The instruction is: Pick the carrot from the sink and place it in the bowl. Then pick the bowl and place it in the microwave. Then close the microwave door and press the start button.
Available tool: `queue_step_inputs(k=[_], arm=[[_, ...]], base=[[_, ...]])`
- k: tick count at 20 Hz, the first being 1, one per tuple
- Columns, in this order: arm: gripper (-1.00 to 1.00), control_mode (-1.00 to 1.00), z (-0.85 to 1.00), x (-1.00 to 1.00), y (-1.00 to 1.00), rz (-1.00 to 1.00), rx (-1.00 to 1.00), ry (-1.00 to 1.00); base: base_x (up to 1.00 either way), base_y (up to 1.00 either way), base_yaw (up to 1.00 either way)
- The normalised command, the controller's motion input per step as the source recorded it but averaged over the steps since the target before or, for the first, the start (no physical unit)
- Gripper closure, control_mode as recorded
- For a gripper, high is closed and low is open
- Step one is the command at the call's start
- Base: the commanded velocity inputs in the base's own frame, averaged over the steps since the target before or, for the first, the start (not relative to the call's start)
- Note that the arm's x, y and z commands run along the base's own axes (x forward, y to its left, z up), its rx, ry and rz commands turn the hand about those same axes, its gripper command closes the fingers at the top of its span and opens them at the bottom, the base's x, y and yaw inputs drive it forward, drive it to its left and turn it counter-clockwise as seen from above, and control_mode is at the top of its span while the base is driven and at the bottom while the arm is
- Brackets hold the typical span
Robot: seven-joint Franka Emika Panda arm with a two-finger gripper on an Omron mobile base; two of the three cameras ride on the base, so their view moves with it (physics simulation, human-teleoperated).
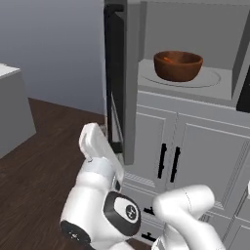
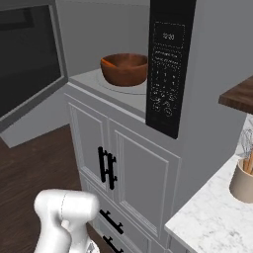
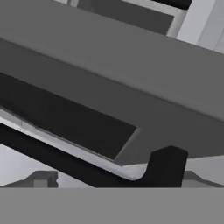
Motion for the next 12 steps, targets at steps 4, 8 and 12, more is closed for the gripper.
queue_step_inputs(k=[4,8,12], arm=[[-1.00,-1.00,0.32,-0.22,-1.00,0.19,0.53,-0.20],[-1.00,-1.00,0.32,0.00,-1.00,0.19,0.50,-0.16],[-1.00,-1.00,0.49,-0.04,-1.00,0.15,0.44,-0.20]], base=[[0.00,0.00,0.00],[0.00,0.00,0.00],[0.00,0.00,0.00]])
